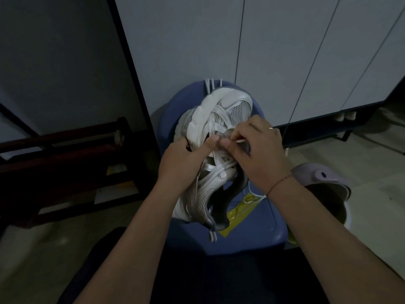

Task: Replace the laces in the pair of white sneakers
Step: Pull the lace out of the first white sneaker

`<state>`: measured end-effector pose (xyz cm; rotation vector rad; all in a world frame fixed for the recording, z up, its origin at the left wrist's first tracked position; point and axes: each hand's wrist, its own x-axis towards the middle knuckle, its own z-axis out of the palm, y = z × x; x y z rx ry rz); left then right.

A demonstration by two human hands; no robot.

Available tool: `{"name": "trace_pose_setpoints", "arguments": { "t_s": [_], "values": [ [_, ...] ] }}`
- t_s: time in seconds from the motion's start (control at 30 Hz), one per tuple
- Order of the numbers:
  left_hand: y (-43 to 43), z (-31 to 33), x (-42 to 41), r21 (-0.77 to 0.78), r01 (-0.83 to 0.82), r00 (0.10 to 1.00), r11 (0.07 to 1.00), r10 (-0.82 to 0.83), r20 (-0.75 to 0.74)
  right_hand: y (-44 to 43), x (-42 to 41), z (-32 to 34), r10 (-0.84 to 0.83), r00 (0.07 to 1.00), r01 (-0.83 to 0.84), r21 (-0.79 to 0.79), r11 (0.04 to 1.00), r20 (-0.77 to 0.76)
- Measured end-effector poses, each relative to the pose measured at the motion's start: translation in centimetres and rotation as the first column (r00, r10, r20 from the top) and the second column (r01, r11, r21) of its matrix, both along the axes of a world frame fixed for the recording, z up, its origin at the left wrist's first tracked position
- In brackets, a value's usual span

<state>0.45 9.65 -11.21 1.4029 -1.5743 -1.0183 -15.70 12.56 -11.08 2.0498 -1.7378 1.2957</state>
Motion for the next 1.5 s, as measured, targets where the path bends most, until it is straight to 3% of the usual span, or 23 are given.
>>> {"name": "trace_pose_setpoints", "arguments": {
  "t_s": [0.07, 0.13, 0.23, 0.3, 0.37, 0.43, 0.57, 0.7, 0.77, 0.87, 1.0, 1.1, 1.27, 1.37, 1.5],
  "values": [
    [0.1, 0.1, 0.0, 0.015, 0.019, 1.000, 1.000, -0.019, -0.011, -0.1, 0.0, -0.1, 0.059, 0.997, -0.059, -0.008, 0.998, 0.057],
    [-0.1, 0.1, 0.3, 0.015, 0.019, 1.000, 1.000, -0.019, -0.006, -0.1, -0.4, 0.0, 0.122, 0.953, -0.133, 0.018, 0.991, 0.277],
    [-0.7, 0.1, 0.9, 0.023, -0.008, 0.999, 1.000, 0.009, -0.050, -0.1, -2.4, 0.1, 0.030, 0.771, -0.094, 0.067, 0.993, 0.636],
    [-0.8, 0.1, 1.0, 0.027, -0.026, 0.998, 0.999, 0.028, -0.056, -0.4, -3.7, -0.3, -0.039, 0.655, -0.061, 0.105, 0.993, 0.755],
    [-0.7, 0.1, 0.9, 0.024, -0.023, 0.999, 0.999, 0.024, -0.041, -0.6, -3.9, -0.5, -0.096, 0.684, -0.054, 0.181, 0.982, 0.723],
    [-0.5, 0.0, 0.6, 0.022, -0.019, 0.999, 1.000, 0.020, -0.034, -0.5, -3.2, -0.4, -0.067, 0.782, -0.063, 0.186, 0.981, 0.619],
    [-0.2, 0.0, 0.3, 0.030, -0.003, 1.000, 1.000, 0.003, 0.000, 0.0, -1.1, -0.1, 0.054, 0.967, -0.075, 0.077, 0.994, 0.249],
    [-0.1, 0.0, 0.3, 0.017, -0.009, 1.000, 1.000, 0.008, 0.025, -0.3, 0.0, -0.7, -0.036, 0.999, 0.035, 0.019, 0.999, 0.008],
    [-0.1, 0.0, 0.4, 0.020, -0.007, 1.000, 1.000, 0.006, 0.028, -0.5, -0.1, -0.7, 0.004, 1.000, -0.004, -0.016, 1.000, 0.019],
    [-0.5, -0.1, 0.8, 0.053, -0.006, 1.000, 0.999, 0.008, -0.024, -0.6, -1.1, -0.3, 0.045, 0.966, -0.036, -0.039, 0.999, 0.253],
    [-1.2, -0.2, 1.6, 0.052, -0.046, 0.998, 0.998, 0.049, -0.046, -0.5, -4.4, 0.0, -0.152, 0.867, 0.174, -0.002, 0.985, 0.475],
    [-1.2, -0.2, 1.6, 0.045, -0.055, 0.998, 0.997, 0.057, -0.041, -0.5, -4.8, -0.3, -0.239, 0.881, 0.217, 0.100, 0.971, 0.408],
    [-0.7, 0.0, 0.7, 0.016, -0.028, 1.000, 0.999, 0.028, 0.000, 0.0, -0.8, -0.1, -0.067, 0.985, 0.060, 0.044, 0.997, 0.156],
    [-0.6, -0.1, 0.6, 0.000, -0.020, 1.000, 1.000, 0.020, 0.024, -0.2, 0.6, -0.5, -0.055, 0.998, 0.055, 0.015, 0.998, 0.015],
    [-0.5, 0.0, 0.8, 0.010, -0.011, 1.000, 1.000, 0.011, 0.017, -0.7, 0.3, -0.8, 0.006, 0.995, -0.002, -0.039, 0.999, 0.098]
  ]
}}
